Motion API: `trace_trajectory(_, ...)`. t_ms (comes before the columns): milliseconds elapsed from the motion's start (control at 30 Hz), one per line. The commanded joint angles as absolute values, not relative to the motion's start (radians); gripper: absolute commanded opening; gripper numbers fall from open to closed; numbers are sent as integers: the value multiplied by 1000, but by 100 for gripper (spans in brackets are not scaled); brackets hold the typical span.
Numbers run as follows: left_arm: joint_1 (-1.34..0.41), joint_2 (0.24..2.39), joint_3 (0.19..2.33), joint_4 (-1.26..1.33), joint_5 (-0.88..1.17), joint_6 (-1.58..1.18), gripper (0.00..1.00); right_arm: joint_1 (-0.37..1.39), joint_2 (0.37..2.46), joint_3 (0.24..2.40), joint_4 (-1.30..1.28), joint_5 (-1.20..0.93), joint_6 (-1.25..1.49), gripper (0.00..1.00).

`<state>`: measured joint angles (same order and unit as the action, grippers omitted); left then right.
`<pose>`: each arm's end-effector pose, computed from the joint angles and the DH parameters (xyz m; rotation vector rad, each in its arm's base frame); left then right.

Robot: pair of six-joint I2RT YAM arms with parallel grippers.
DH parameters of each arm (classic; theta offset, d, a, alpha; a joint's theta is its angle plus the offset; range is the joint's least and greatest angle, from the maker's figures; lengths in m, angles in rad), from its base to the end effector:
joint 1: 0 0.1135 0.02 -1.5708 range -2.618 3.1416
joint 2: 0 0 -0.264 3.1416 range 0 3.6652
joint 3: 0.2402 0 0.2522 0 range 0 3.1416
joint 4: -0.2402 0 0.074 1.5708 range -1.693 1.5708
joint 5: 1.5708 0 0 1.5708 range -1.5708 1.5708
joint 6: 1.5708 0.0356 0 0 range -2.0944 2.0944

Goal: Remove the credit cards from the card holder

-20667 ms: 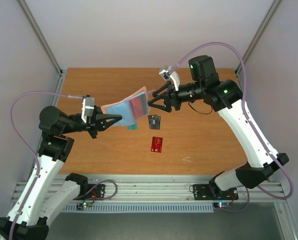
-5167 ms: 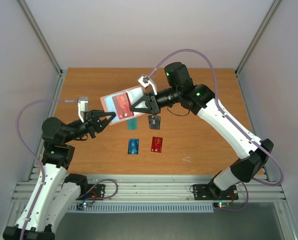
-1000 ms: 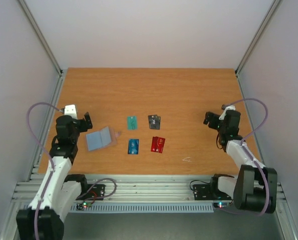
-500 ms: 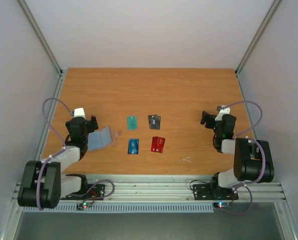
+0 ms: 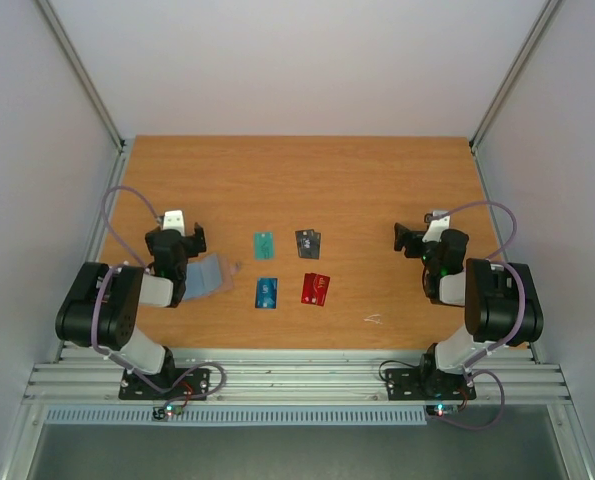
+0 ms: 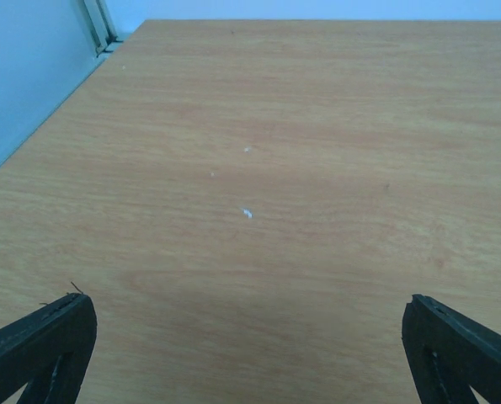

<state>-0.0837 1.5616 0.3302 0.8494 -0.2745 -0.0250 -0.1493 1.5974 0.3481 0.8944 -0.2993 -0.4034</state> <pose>0.2561 -0.0118 0.1261 -0.1237 1.9388 0.1957 0.2613 -0.0287 0.1264 -0.4384 1.8592 -0.0851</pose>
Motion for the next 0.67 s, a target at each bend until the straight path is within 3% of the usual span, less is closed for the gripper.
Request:
trace_trajectory(0,-70,1566,377,958,-267,-13,99,-144,1593,368,943,-319,-432,99)
trace_trajectory(633,-69,1565,379,953,-264,-15,99,-123,1592,394,889,-298,-455,99)
